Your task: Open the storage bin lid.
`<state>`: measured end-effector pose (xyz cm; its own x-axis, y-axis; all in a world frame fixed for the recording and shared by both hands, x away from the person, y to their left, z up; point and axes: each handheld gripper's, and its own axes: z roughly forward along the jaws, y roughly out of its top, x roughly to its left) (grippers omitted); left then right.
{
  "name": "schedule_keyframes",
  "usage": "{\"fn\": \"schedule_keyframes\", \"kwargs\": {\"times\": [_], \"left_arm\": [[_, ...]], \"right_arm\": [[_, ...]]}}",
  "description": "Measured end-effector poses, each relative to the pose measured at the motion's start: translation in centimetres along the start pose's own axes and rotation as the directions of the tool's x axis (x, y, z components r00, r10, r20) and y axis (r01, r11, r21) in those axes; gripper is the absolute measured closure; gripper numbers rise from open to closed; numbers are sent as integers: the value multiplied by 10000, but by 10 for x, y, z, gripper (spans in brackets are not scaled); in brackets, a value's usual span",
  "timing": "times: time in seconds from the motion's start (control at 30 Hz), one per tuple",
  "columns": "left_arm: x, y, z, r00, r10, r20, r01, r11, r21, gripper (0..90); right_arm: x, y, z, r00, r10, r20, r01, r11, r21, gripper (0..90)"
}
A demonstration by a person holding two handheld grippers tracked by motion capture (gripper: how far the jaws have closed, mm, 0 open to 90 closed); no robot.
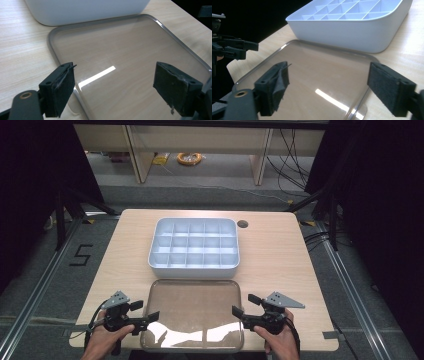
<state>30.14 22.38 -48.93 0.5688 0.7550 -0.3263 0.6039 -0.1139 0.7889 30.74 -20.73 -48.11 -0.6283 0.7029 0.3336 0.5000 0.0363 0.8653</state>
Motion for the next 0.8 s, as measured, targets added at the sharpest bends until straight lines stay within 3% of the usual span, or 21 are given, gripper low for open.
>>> {"fn": "schedule_keyframes", "kwargs": {"times": [0.1, 0.13, 0.17, 0.2, 0.23, 0.27, 0.3, 0.33, 0.37, 0.47, 0.5, 0.53, 0.6, 0.63, 0.67, 0.7, 0.8], "left_arm": [[-3, -2, -2, 9999, 114, 53, -115, 9999, 116, 157], [-4, -4, -2, 9999, 109, 69, -109, 9999, 57, 156], [-5, -4, -2, 9999, 64, 135, -65, 9999, 85, 156], [-6, -5, -3, 9998, 128, 155, -130, 9999, 109, 156], [-7, -5, -3, 9998, 99, 163, -101, 9998, 162, 156], [-7, -6, -4, 9998, 149, 157, -151, 9998, 114, 156], [-8, -6, -4, 9997, 199, 130, -200, 9998, 92, 156], [-9, -6, -5, 9995, 299, 107, -300, 9995, 93, 157], [-10, -6, -6, 9993, 369, 107, -370, 9992, 146, 156], [-12, -9, -7, 9996, 218, 156, -221, 9997, 136, 156], [-13, -10, -7, 9994, 228, 243, -229, 9997, 65, 156], [-14, -10, -8, 9992, 311, 244, -316, 9993, 190, 156], [-17, -11, -8, 9995, 198, 252, -201, 9997, 147, 156], [-18, -13, -8, 9994, 203, 274, -205, 9998, 57, 157], [-19, -13, -10, 9993, 270, 254, -271, 9996, 38, 160], [-21, -14, -10, 9993, 312, 205, -311, 9995, -23, 162], [-24, -18, -13, 9995, 214, 247, -217, 9997, 119, 162]], "right_arm": [[3, -4, -2, 9999, 19, -139, -15, 9995, 309, 166], [7, -5, -4, 9993, 269, -255, -257, 9987, 443, 166], [7, -6, -3, 9998, 74, -163, -71, 9998, 187, 166], [6, -6, -4, 9996, -138, -238, 145, 9995, 292, 166], [10, -7, -5, 9993, 131, -342, -119, 9993, 361, 166], [9, -8, -6, 9997, -124, -202, 132, 9990, 424, 166], [12, -10, -7, 9993, 80, -355, -63, 9988, 489, 166], [12, -10, -8, 9995, -138, -299, 154, 9984, 543, 166], [13, -12, -9, 9994, -37, -351, 59, 9979, 646, 166], [15, -16, -10, 9989, -232, -402, 264, 9963, 815, 170], [19, -18, -13, 9993, 179, -325, -147, 9952, 963, 176], [16, -19, -12, 9989, -407, -228, 423, 9961, 777, 185], [20, -21, -16, 10000, 50, 15, -51, 9942, 1072, 195], [17, -22, -17, 9998, -189, 6, 187, 9944, 1037, 194], [20, -23, -19, 9997, 220, 85, -229, 9930, 1155, 196], [17, -24, -19, 9998, -208, 55, 202, 9951, 968, 198], [18, -26, -24, 10000, 48, 15, -50, 9939, 1103, 205]]}}
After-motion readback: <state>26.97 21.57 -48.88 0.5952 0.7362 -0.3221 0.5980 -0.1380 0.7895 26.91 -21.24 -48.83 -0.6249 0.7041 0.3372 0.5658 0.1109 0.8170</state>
